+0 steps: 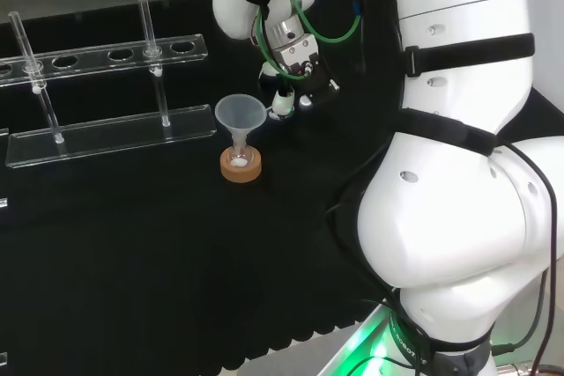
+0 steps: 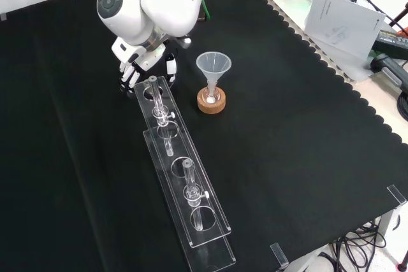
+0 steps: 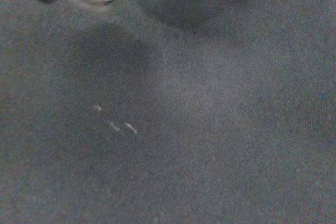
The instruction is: Put the weighing funnel back on the table.
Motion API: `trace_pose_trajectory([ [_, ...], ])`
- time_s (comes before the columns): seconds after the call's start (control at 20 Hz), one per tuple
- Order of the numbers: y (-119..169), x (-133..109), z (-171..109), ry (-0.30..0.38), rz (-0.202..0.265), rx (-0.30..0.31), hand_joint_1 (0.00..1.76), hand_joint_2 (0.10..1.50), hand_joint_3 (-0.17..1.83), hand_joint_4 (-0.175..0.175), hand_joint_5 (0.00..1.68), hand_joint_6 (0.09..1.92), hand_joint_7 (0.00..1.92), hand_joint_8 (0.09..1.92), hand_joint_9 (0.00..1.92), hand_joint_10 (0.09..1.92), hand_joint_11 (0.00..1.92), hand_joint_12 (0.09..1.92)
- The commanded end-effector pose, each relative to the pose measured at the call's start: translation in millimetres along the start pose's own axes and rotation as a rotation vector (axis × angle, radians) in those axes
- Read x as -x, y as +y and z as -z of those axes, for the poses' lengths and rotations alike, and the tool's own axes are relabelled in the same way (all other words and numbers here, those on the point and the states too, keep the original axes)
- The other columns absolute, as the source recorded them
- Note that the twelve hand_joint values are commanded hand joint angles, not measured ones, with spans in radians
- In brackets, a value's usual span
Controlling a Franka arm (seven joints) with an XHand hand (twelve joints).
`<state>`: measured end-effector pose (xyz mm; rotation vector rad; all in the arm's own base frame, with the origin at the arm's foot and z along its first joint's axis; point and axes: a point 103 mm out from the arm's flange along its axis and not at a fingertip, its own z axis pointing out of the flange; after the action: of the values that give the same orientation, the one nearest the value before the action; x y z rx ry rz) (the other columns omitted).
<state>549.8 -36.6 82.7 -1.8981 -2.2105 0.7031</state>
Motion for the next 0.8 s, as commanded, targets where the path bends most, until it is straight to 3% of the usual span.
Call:
trace_pose_trajectory([
  [0.05,-15,3,9,0.01,0.021,0.039,0.82,0.61,0.52,-0.016,0.32,0.21,0.09,0.66,0.44,0.61,0.37,1.31],
  [0.4,-47,11,44,0.028,-0.005,0.11,0.77,0.6,0.48,-0.016,0.31,0.13,0.09,0.65,0.39,0.65,0.31,1.33],
  [0.8,-86,15,81,0.039,-0.033,0.147,0.75,0.61,0.46,-0.023,0.32,0.09,0.12,0.65,0.43,0.64,0.3,1.33],
])
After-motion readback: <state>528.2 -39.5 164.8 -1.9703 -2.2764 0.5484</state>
